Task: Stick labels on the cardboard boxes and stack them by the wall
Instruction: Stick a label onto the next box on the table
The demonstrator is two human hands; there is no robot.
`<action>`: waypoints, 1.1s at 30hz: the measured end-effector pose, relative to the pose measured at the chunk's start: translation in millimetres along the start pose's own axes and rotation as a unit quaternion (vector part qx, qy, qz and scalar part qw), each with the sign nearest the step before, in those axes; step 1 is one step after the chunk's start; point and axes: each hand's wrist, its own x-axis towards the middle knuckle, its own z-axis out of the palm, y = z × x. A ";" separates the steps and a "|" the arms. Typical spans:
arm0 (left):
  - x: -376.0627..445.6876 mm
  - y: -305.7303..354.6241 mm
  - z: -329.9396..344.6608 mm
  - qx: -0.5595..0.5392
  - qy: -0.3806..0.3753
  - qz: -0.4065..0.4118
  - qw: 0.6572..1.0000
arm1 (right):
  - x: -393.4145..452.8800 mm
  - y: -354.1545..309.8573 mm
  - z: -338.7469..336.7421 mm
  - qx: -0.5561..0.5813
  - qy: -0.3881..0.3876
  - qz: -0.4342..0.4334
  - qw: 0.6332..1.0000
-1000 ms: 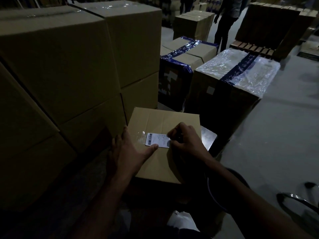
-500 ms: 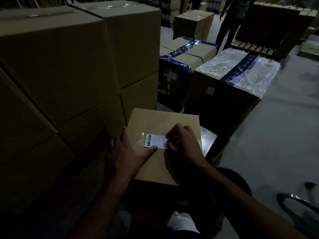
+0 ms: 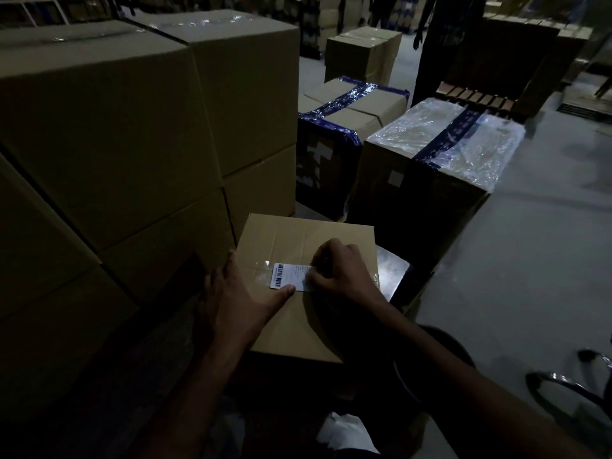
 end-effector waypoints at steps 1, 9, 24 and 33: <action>-0.1 -0.1 -0.2 -0.002 0.000 0.001 1.000 | -4.3 -0.3 1.9 -0.014 0.019 -0.015 1.000; -0.3 -1.6 0.1 -0.007 0.006 0.004 1.000 | 3.7 -4.9 1.0 -0.014 -0.008 0.009 1.000; 0.0 -1.5 1.1 -0.010 -0.002 0.002 1.000 | -8.5 -0.1 8.9 -0.059 0.049 -0.050 0.996; 1.8 -4.8 -1.2 -0.008 -0.014 0.011 1.000 | 12.4 -12.1 -8.5 0.061 -0.118 -0.014 0.991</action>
